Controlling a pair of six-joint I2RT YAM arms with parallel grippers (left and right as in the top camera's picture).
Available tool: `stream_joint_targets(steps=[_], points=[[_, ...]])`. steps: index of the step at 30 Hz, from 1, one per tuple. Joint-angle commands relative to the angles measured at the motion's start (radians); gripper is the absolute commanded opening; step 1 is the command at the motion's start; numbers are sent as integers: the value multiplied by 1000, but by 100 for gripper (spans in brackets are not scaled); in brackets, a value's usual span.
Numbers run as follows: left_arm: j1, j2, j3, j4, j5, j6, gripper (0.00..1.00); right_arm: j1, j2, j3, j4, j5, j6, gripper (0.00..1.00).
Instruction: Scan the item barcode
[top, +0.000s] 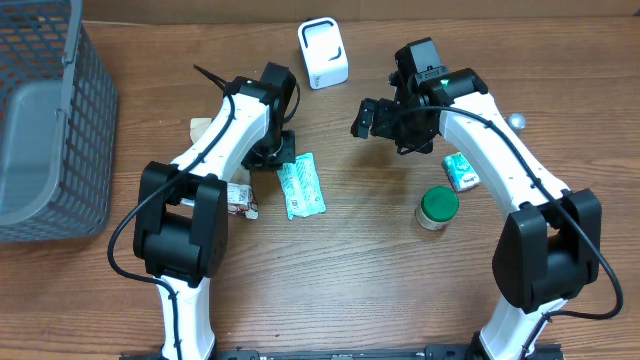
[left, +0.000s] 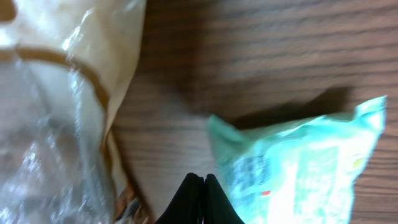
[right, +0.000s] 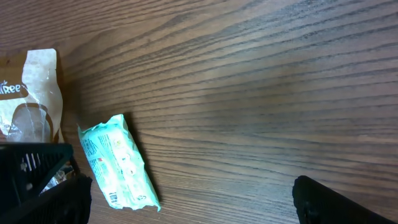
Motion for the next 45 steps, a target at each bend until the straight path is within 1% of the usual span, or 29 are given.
stream_joint_targets(steps=[1, 7, 10, 13, 17, 19, 20, 23, 27, 28, 34, 38, 41, 45], points=[[5, 14, -10, -4, -32, -24, 4, 0, 9, 7, 1, -9, 1, 100], [3, 68, -12, 27, -25, -41, 4, 0, 9, 7, 0, -8, 1, 100], [3, 88, -12, 77, 26, -21, 4, 0, 9, 7, 1, -8, 1, 100], [5, 89, -11, 151, 178, 80, 4, 0, 9, 7, 2, -8, 1, 100], [5, 89, -11, 205, 462, 210, 4, 0, 9, 7, 1, -9, 5, 100], [5, 89, -10, 203, 516, 228, 4, 0, 9, 7, 1, -21, 4, 100], [7, 88, -6, 196, 515, 234, 4, 0, 9, 7, 2, -32, 4, 100], [38, 80, 48, 127, 449, 229, 4, 0, 9, 7, 2, -34, 4, 100], [103, 78, 212, -64, 417, 206, 4, -1, 9, 7, 2, -34, 4, 100], [111, 78, 228, -93, 404, 202, 4, -1, 9, 7, 2, -34, 4, 100], [114, 78, 230, -244, 325, 203, 4, -1, 9, 7, 2, -34, 4, 100], [92, 78, 221, -298, 323, 208, 4, -1, 9, 7, 2, -34, 4, 100], [82, 78, 221, -300, 322, 208, 4, -1, 9, 7, 2, -34, 4, 100], [60, 78, 219, -302, 245, 202, 4, -1, 9, 7, 2, -34, 4, 100]])
